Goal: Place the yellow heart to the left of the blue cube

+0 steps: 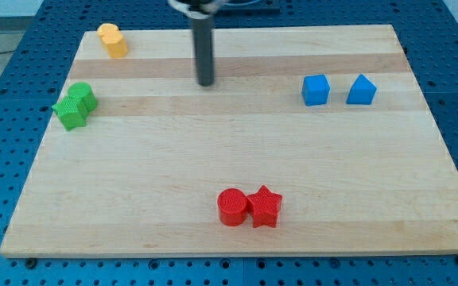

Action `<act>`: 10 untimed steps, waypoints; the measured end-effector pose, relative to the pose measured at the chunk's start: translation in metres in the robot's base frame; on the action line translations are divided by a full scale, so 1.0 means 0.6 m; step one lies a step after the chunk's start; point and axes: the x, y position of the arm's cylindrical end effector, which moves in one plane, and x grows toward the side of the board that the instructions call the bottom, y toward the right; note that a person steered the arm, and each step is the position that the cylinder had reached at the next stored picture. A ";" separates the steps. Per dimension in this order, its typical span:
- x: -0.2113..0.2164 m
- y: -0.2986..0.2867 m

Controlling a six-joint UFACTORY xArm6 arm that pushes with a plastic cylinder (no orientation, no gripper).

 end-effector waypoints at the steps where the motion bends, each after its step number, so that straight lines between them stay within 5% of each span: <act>1: -0.013 -0.141; 3: -0.069 -0.359; 6: -0.220 -0.353; 10: -0.185 -0.172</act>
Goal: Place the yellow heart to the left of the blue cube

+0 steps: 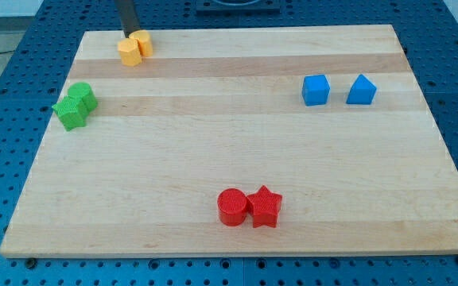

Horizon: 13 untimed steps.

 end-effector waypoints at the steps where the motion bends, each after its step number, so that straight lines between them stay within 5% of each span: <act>1: 0.034 0.036; 5: 0.183 0.184; 10: 0.249 0.086; 13: 0.279 0.129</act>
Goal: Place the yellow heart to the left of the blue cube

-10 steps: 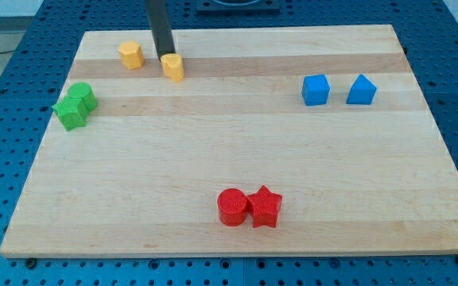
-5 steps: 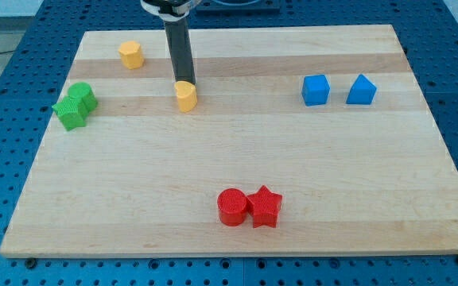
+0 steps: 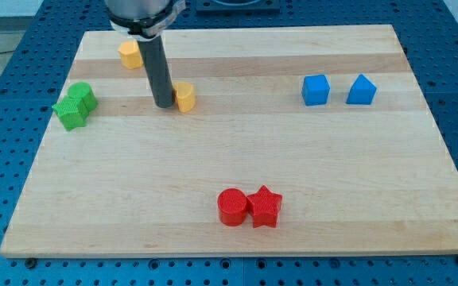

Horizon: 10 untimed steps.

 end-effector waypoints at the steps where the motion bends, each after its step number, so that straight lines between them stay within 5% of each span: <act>1: 0.000 0.043; 4: 0.000 0.165; 6: -0.064 0.080; 10: -0.056 0.163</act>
